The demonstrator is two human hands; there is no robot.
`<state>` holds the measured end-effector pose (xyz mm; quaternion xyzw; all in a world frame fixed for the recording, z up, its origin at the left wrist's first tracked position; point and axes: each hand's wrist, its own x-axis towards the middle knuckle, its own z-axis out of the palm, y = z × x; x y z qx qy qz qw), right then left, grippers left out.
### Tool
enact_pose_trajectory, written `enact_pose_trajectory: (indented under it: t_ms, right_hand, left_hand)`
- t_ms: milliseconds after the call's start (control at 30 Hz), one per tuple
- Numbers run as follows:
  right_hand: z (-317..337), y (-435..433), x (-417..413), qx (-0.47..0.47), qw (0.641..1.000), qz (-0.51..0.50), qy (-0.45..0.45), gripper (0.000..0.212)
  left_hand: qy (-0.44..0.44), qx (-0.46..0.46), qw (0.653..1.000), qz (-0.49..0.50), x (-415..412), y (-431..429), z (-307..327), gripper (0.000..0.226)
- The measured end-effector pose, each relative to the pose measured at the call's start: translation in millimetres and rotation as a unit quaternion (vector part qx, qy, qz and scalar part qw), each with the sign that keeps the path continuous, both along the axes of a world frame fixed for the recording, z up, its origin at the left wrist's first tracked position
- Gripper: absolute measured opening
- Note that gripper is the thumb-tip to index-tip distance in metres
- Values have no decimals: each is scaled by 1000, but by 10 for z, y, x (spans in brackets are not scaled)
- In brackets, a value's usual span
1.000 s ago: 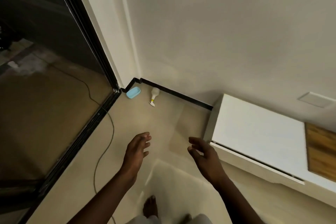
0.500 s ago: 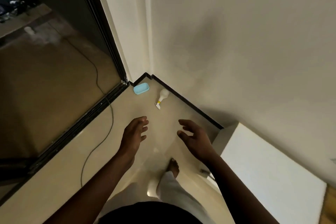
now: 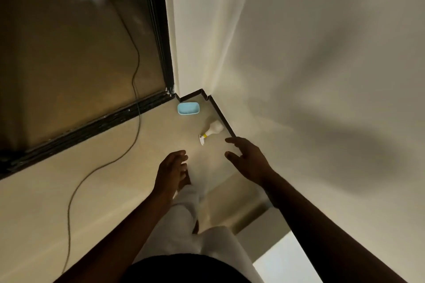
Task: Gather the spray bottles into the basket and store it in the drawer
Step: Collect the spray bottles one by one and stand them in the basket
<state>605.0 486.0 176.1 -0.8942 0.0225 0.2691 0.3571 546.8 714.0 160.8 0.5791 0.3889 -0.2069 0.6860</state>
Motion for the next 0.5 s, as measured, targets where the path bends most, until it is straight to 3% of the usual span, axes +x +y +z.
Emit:
enact_pose_trajectory:
  t_ms: [267, 367, 500]
  right_hand:
    - [-900, -133, 1158, -61, 991, 110, 38, 51]
    - [-1570, -169, 1513, -84, 980, 170, 60, 55]
    - [-2676, -230, 1847, -104, 967, 219, 80, 58]
  left_hand:
    - [106, -69, 987, 95, 573, -467, -1011, 17]
    - [150, -108, 970, 159, 790, -684, -1622, 26]
    - [191, -100, 951, 221, 1078, -1013, -2502, 19]
